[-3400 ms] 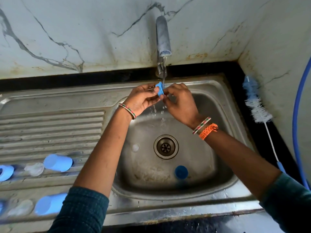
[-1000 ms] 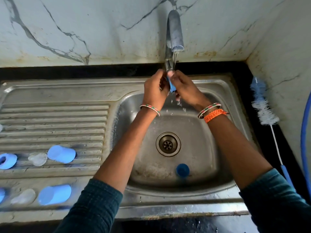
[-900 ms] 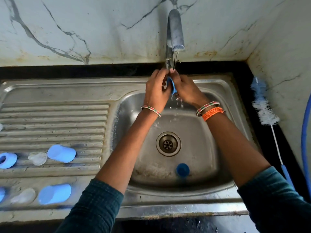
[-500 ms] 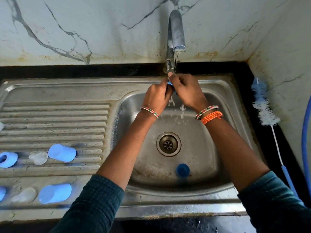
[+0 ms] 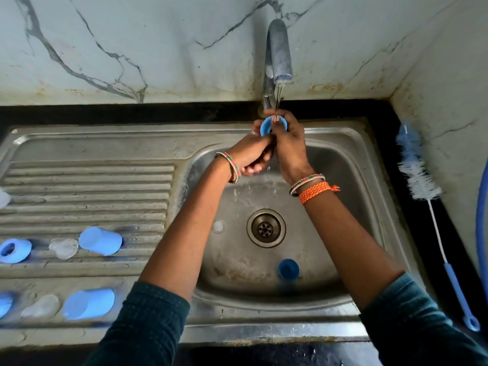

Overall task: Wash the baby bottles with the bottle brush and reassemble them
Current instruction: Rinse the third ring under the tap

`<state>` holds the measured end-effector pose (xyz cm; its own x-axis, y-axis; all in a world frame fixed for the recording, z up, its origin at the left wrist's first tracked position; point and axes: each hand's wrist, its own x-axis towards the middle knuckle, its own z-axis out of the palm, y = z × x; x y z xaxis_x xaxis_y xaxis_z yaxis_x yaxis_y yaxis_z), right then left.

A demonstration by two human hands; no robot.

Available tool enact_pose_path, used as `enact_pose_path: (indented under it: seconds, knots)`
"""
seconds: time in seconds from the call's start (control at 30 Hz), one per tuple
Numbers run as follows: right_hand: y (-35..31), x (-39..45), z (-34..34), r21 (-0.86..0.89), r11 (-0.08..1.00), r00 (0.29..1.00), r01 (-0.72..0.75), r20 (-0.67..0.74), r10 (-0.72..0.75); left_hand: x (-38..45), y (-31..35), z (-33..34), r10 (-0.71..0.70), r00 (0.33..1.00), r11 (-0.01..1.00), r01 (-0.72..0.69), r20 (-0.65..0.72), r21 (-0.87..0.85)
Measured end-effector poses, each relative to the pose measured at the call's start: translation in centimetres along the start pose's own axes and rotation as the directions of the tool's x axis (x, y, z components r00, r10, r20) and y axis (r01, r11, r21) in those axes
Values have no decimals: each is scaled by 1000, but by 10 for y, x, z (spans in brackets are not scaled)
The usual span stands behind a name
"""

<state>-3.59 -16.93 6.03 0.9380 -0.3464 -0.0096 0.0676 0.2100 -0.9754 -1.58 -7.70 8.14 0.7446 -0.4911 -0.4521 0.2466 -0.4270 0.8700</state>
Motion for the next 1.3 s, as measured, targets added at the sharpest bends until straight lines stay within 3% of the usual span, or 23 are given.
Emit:
enact_pose_path:
  seconds: [0.07, 0.13, 0.2, 0.27, 0.33, 0.4, 0.47, 0.53, 0.63, 0.7, 0.87, 0.93, 1.0, 1.07, 1.13, 1.23, 1.3]
  knots:
    - [6, -2, 0, 50, 996, 997, -73, 3, 73, -5, -14, -4, -18, 1000, 978, 19, -5, 209]
    - [14, -3, -8, -105, 987, 972, -122, 187, 140, -9, -33, -13, -74, 997, 960, 66, 18, 273]
    - [15, -1, -20, -218, 967, 897, -130, 390, 209, -13, -55, -23, -226, 964, 925, 168, 139, 341]
    - [6, 9, -30, -181, 969, 925, -166, 314, 216, -16, -75, -29, -329, 934, 868, 243, 136, 432]
    - [-4, 17, -32, -230, 944, 914, -237, 275, 297, -13, -83, -29, -230, 973, 919, 216, 2, 331]
    - [-5, 20, -28, -380, 912, 937, -157, 235, 260, -7, -76, -24, -89, 987, 996, 88, -134, -14]
    - [-1, 24, -26, -590, 806, 988, 44, 145, 51, -4, -56, -13, -37, 978, 922, -45, -203, -385]
    - [2, 20, -24, -722, 670, 973, 173, 230, -3, -2, -33, 0, -20, 976, 834, -103, -215, -542]
    - [4, 16, -26, -580, 815, 938, 14, 289, 190, 3, -20, 11, -19, 966, 839, -125, -258, -530]
    - [2, 14, -30, -543, 839, 926, 21, 328, 189, 6, -22, 12, 10, 962, 849, -152, -272, -507]
    - [-11, 5, -32, -720, 638, 943, 272, 332, -27, 10, -27, 14, 40, 935, 895, -190, -352, -403]
    - [-11, 4, -30, -753, 580, 932, 310, 361, -30, 14, -32, 12, 58, 910, 901, -225, -410, -372]
    - [-11, 5, -30, -699, 699, 934, 150, 333, 132, 19, -37, 9, 76, 878, 912, -253, -473, -322]
    - [-16, 3, -31, -435, 873, 891, -221, 275, 362, 22, -40, 6, 135, 837, 953, -256, -530, -162]
    - [-21, 5, -33, -196, 875, 864, -444, 166, 475, 21, -42, 9, 266, 808, 955, -297, -525, 28]
    - [-19, 10, -36, -328, 862, 901, -387, 64, 429, 17, -41, 23, 444, 773, 896, -378, -454, 233]
    - [-14, 11, -37, -366, 881, 937, -301, 57, 344, 13, -31, 27, 371, 827, 918, -396, -422, 30]
